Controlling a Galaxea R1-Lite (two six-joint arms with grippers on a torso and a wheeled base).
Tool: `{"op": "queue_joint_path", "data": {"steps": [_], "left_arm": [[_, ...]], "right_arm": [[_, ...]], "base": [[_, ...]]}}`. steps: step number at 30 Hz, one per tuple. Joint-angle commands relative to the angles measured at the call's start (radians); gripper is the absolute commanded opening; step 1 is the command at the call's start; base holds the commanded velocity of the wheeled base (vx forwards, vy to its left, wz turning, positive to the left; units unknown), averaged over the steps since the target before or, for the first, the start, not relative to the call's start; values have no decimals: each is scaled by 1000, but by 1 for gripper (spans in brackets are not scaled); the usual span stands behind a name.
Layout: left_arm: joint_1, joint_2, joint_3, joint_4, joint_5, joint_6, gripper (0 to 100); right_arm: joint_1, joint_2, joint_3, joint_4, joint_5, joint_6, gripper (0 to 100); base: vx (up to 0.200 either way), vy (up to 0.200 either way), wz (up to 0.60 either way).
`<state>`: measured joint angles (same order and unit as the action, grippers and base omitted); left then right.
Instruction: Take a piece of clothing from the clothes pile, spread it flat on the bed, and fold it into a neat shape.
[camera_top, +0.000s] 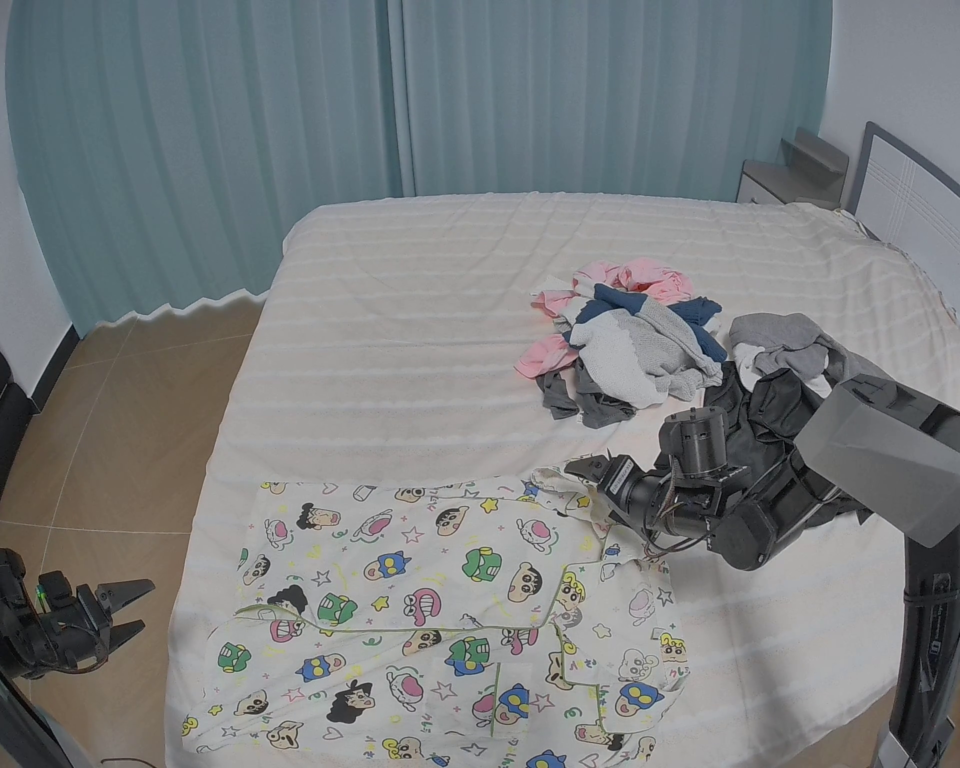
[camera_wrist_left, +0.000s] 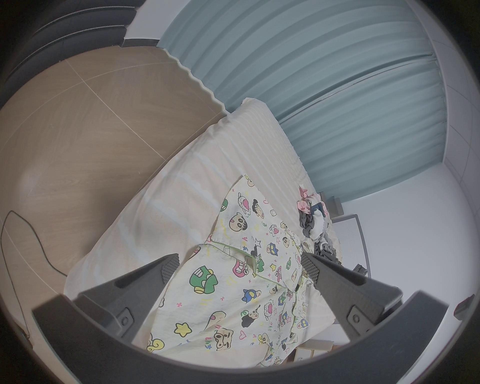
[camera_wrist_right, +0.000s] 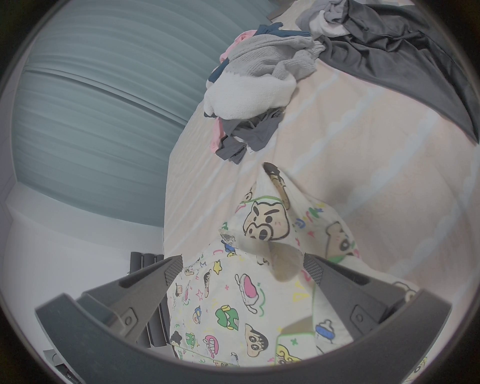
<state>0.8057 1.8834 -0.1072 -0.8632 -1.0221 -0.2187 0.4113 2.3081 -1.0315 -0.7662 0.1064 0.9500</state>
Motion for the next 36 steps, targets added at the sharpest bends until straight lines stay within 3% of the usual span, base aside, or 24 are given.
{"op": "queue_joint_path", "data": {"steps": [1, 11, 17, 22, 25, 30, 36], "left_arm": [[1, 3, 0, 0, -1, -1, 100], [1, 13, 0, 0, 0, -1, 100], [1, 14, 0, 0, 0, -1, 100], [3, 14, 1, 0, 0, -1, 100], [3, 14, 1, 0, 0, -1, 100], [4, 11, 3, 0, 0, -1, 100], [4, 11, 4, 0, 0, -1, 100]], "right_arm": [[9, 65, -102, 54, -1, -2, 100], [26, 137, -309, 156, -34, 1, 100], [0, 163, -481, 90, -119, 1, 100], [-23, 160, -553, -7, -136, -4, 100], [-34, 131, -536, -33, -136, -10, 100], [-28, 34, -271, 2, -122, -54, 100], [4, 25, -137, 5, -120, -53, 100]], "base": [[0, 0, 0], [0, 0, 0], [0, 0, 0], [0, 0, 0], [0, 0, 0], [0, 0, 0], [0, 0, 0]]}}
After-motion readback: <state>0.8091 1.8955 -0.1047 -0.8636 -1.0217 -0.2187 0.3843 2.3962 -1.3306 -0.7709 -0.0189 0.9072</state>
